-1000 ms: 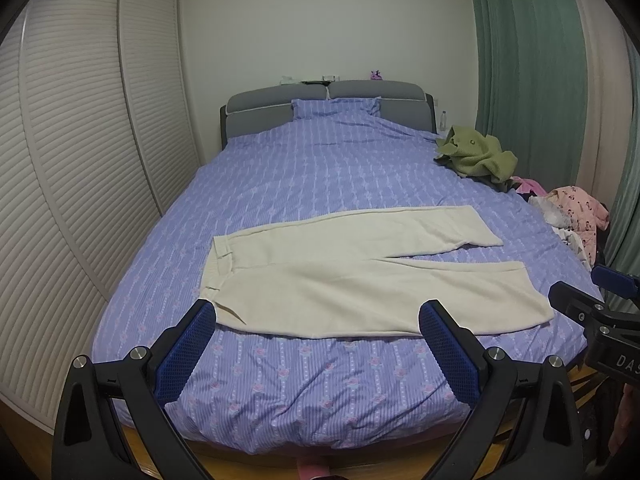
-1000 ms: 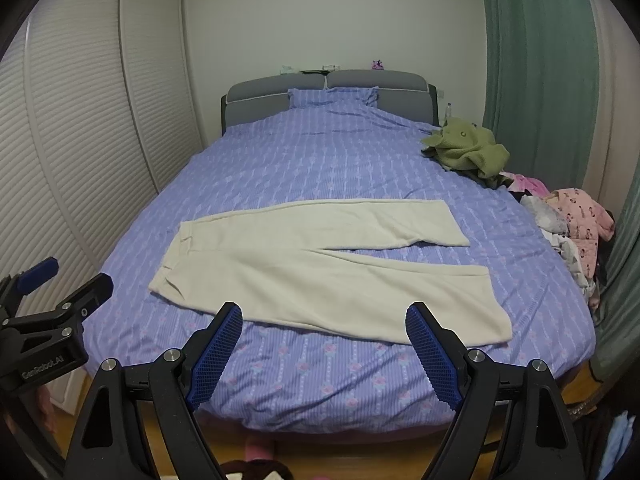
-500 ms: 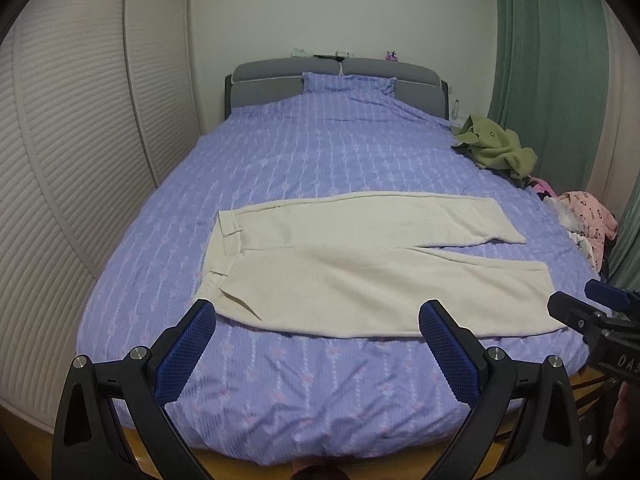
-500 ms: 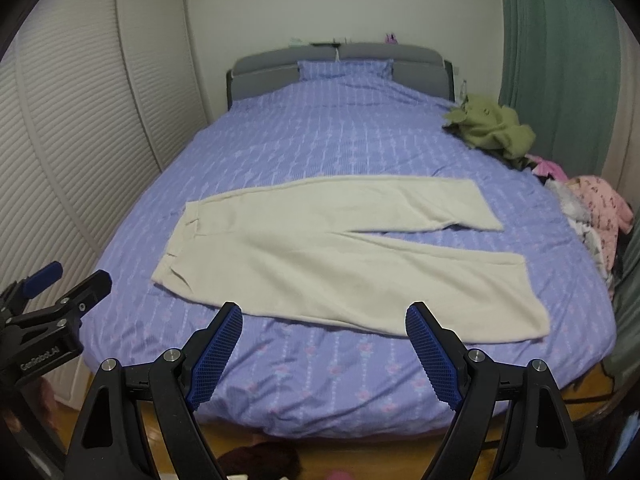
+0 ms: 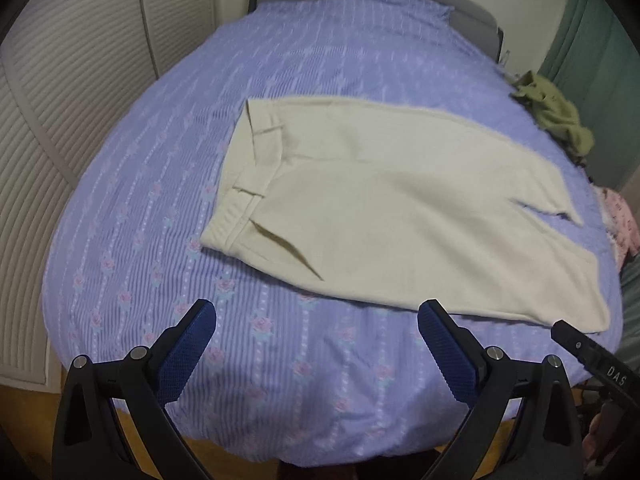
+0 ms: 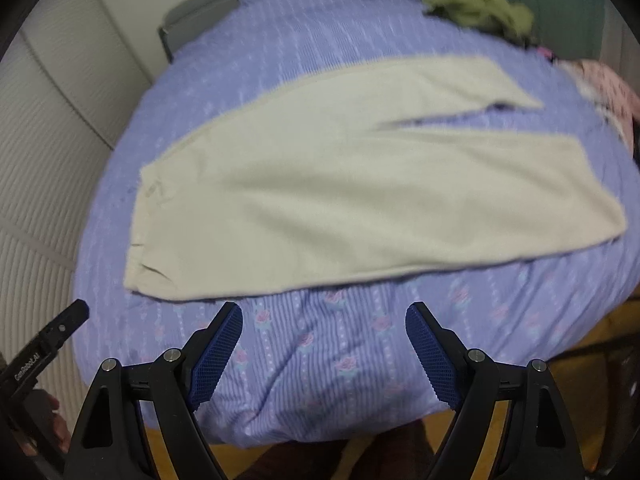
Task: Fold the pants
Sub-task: 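Grasp the waistband edge of the cream pants with the left tool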
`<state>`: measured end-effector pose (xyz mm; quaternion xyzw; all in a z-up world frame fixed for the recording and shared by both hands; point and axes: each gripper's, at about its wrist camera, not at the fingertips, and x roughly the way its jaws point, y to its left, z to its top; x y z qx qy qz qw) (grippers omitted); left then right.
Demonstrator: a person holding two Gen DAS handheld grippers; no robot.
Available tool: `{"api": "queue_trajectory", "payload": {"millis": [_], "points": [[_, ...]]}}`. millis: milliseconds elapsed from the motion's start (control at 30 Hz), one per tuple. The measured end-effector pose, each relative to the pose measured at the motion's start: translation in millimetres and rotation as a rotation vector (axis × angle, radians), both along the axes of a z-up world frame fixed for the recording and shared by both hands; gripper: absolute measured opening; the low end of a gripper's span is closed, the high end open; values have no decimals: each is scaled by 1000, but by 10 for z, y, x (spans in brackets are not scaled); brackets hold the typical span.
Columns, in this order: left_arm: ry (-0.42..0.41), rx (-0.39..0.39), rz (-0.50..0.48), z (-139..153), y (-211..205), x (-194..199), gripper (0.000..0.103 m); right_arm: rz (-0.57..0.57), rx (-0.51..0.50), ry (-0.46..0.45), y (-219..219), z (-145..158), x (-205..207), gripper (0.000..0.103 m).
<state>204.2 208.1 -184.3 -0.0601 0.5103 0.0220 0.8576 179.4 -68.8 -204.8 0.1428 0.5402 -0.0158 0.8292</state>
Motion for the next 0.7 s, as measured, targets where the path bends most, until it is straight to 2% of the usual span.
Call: {"api": "queue_trajectory", "payload": {"millis": [133, 200, 300, 400, 500, 600, 633, 700], "points": [[32, 23, 3, -421, 93, 242, 99, -11, 45, 36, 45, -413, 204, 84], [57, -22, 32, -637, 161, 333, 98, -21, 56, 37, 75, -582, 288, 84], [95, -141, 86, -920, 297, 473, 93, -52, 87, 51, 78, -815, 397, 82], [107, -154, 148, -1151, 388, 571, 89, -81, 127, 64, 49, -1023, 489, 80], [132, -181, 172, -1339, 439, 659, 86, -97, 169, 88, 47, -1188, 582, 74], [173, -198, 171, -1470, 422, 723, 77, -120, 203, 117, 54, -1327, 614, 71], [183, -215, 168, -1488, 411, 739, 71, -134, 214, 128, 46, -1361, 611, 70], [194, -269, 171, -1494, 401, 774, 69, -162, 249, 140, 25, -1400, 580, 70]]}}
